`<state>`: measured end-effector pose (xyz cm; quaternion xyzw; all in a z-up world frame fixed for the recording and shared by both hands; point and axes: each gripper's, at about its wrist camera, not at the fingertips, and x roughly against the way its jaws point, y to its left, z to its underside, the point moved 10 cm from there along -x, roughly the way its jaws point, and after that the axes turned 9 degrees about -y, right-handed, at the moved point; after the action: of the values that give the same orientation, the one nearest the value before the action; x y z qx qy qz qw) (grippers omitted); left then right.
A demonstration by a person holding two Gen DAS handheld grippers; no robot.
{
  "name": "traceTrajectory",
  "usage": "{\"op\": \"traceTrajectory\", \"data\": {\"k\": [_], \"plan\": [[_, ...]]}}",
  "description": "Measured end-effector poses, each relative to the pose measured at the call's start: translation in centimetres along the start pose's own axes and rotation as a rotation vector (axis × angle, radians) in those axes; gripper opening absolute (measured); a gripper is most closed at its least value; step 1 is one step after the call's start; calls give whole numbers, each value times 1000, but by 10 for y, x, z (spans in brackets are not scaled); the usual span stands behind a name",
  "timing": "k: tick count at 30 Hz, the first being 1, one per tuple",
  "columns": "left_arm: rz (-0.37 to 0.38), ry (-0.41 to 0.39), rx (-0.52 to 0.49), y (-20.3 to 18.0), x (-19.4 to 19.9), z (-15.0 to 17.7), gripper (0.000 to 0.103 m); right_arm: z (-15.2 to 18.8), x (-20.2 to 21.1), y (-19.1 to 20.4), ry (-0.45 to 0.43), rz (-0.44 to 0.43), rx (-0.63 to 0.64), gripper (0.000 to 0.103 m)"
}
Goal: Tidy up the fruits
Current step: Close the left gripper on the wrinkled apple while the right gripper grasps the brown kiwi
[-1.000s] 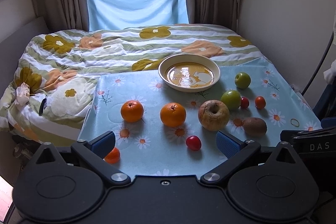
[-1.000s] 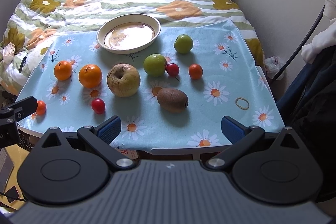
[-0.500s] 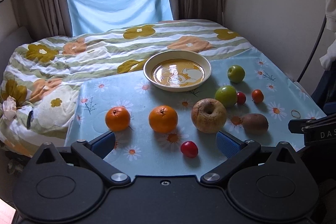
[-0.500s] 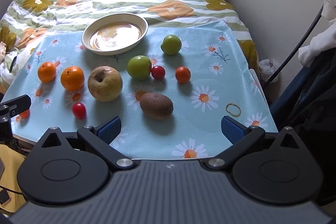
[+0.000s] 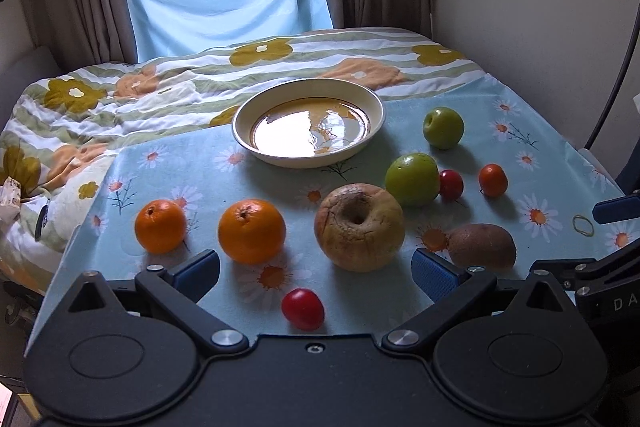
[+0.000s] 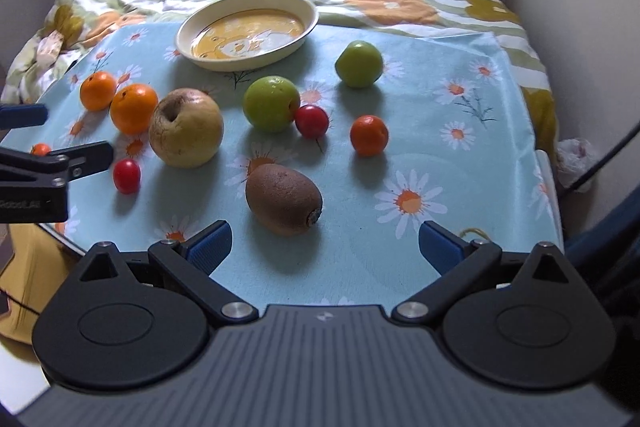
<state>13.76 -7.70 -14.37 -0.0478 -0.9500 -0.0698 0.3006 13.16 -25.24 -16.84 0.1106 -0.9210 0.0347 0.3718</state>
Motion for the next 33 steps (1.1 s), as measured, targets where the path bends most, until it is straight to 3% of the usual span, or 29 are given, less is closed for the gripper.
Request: {"op": "traceTrajectory", "data": {"k": [12,16,26,33], "plan": [[-8,17,21,-24,-62,8,100,12,-44,7,17,-111,59,103],[-10,25,23,-28,-73,8,93,14,-55,13,21,-141,68,103],[-25,26,2,-32,-85,8,80,8,-65,16,-1,-184,61,89],[-21,30,-5,-33,-85,8,79,4,-70,19,-17,-206,68,82]]}}
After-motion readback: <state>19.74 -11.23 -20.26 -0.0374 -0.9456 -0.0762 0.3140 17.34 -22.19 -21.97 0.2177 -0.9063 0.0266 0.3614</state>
